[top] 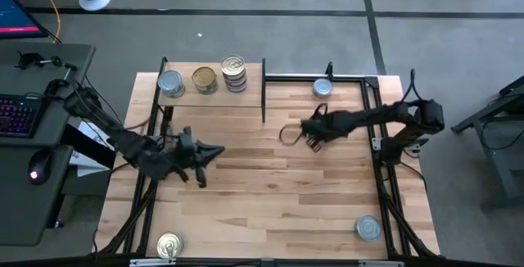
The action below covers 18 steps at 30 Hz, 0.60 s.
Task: Stack canned seafood by type on shelf
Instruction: Stack the green-white tuna can on top of the green-white tuna cans on the shelf
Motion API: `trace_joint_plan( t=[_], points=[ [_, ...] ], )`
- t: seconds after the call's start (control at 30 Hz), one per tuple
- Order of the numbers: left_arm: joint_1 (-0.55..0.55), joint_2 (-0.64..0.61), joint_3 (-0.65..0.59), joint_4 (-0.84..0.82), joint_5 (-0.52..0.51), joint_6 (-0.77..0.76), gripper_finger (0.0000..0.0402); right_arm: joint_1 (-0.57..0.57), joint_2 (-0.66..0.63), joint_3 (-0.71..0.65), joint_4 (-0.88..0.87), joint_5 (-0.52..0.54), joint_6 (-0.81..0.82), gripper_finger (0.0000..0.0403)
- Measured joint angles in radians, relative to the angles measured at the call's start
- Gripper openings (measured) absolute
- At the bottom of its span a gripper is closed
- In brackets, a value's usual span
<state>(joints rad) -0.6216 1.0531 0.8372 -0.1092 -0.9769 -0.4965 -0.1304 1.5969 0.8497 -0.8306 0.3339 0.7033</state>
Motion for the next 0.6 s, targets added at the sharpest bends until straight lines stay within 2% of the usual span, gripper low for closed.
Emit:
trace_joint_plan(
  t=[0.13,0.33,0.47,0.53,0.6],
  points=[
    [0.043,0.114,0.0,0.0,0.063,-0.016,0.0,0.163,0.003,0.029,0.121,-0.055,0.16,0.0],
    [0.131,0.294,0.0,0.002,0.271,-0.068,0.0,0.328,0.023,0.062,0.461,-0.101,0.265,0.0],
    [0.178,0.399,0.0,0.005,0.357,-0.031,0.0,0.384,0.033,0.075,0.758,-0.149,0.184,0.0],
    [0.197,0.437,0.0,0.006,0.409,0.021,0.0,0.4,0.017,0.102,0.8,-0.169,0.095,0.0],
    [0.215,0.465,0.0,0.036,0.463,0.075,0.0,0.408,-0.009,0.142,0.77,-0.17,0.044,0.0]
  ],
)
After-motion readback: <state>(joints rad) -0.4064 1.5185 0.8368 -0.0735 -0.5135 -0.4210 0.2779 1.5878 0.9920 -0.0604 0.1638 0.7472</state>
